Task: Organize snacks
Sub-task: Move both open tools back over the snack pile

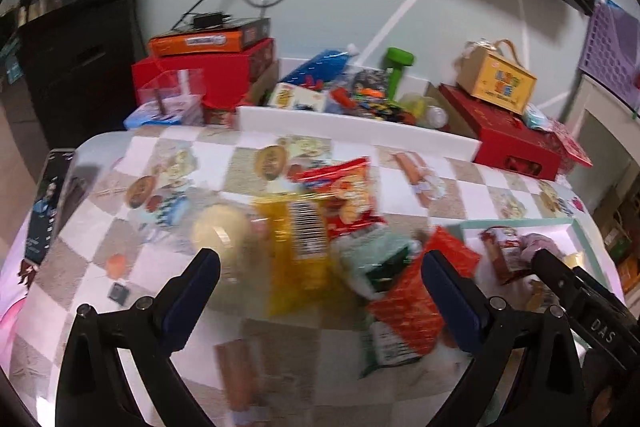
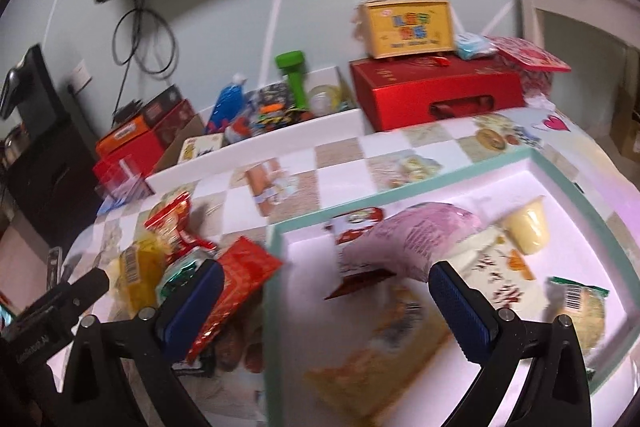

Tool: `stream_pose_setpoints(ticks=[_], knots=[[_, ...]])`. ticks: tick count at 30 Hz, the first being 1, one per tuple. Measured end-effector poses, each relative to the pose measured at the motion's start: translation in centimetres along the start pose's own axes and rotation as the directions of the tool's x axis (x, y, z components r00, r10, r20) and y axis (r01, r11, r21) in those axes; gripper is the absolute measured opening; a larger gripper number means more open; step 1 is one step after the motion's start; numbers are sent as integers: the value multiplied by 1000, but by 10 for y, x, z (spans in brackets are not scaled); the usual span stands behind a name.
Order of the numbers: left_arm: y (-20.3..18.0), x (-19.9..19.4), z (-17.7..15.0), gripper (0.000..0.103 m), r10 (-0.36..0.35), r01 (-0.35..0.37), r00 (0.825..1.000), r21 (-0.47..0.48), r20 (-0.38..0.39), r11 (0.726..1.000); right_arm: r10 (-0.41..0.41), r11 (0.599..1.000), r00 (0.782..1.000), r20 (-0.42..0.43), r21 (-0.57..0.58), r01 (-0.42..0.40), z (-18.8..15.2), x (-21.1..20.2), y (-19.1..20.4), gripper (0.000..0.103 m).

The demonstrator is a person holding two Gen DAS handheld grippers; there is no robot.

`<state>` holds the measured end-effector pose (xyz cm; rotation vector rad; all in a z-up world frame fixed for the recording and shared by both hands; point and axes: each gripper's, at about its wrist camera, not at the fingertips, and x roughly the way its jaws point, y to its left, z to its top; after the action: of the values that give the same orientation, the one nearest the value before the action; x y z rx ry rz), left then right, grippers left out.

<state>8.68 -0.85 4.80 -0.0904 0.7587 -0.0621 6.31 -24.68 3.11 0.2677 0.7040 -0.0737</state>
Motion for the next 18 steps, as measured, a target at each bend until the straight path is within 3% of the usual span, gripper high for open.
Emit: stream_pose_setpoints(ticks=[9, 18], knots=[[49, 11, -10, 100, 76, -84, 994, -102, -74, 991, 56, 995, 998, -18, -84, -58, -8, 1, 42, 103], [53, 25, -17, 100, 71, -88, 987, -115, -144, 989, 69, 984, 994, -91, -157, -82, -24, 18, 65, 103]])
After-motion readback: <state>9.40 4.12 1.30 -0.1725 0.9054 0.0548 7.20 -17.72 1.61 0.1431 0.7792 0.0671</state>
